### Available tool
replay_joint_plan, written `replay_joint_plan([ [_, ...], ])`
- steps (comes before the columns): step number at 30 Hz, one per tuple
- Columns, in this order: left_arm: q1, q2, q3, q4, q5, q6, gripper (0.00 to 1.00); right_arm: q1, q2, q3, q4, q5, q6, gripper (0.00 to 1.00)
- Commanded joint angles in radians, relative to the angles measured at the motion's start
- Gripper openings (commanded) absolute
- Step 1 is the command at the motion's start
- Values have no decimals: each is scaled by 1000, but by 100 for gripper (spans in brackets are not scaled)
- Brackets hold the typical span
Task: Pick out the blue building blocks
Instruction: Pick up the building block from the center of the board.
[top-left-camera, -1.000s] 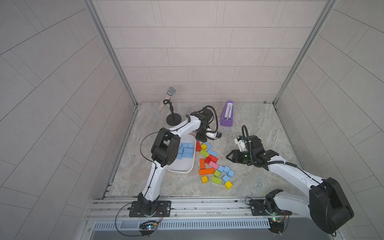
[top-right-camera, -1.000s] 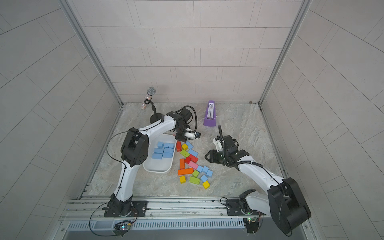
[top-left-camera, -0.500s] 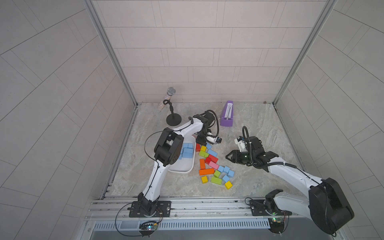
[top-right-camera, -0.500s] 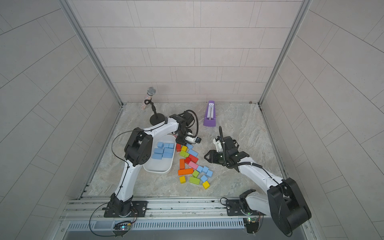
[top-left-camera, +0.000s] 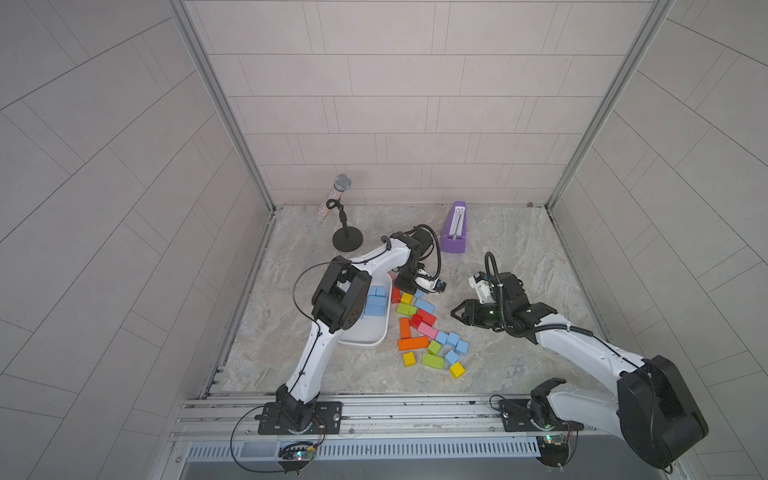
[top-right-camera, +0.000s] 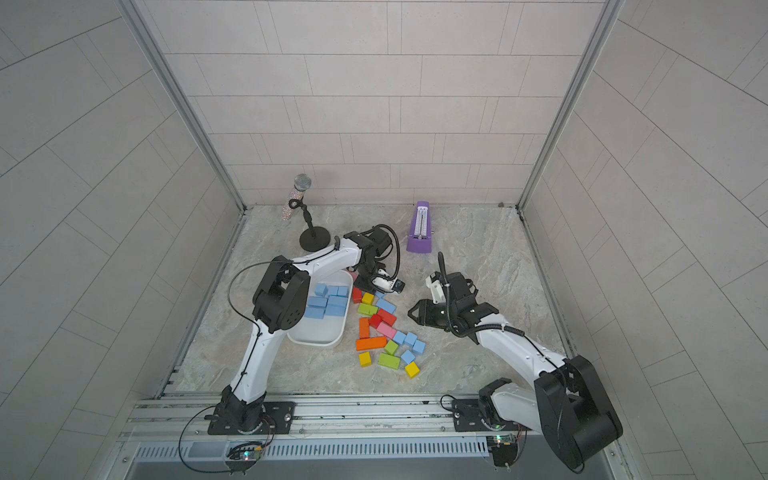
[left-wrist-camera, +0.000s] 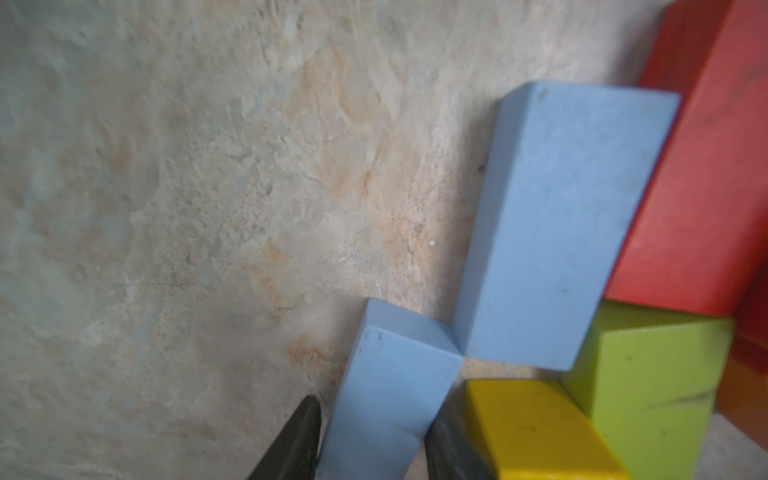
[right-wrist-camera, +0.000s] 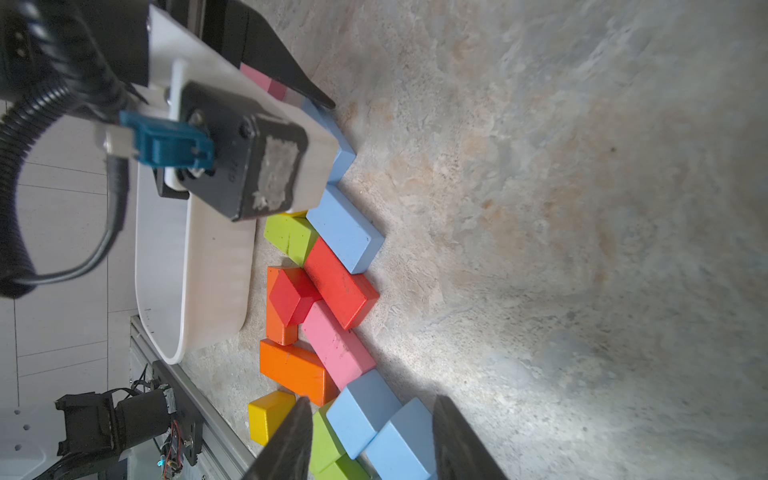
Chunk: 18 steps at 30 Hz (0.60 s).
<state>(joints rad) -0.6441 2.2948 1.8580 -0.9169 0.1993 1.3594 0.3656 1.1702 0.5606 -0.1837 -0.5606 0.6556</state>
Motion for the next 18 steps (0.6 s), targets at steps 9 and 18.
replay_joint_plan([
  [9,19,-148,3,-95,63,-137,30,39,-15,53,-36,16,7,49],
  [18,148,-533,-278,-174,57,-141,29,149,93,175,-48,67,-1,49],
])
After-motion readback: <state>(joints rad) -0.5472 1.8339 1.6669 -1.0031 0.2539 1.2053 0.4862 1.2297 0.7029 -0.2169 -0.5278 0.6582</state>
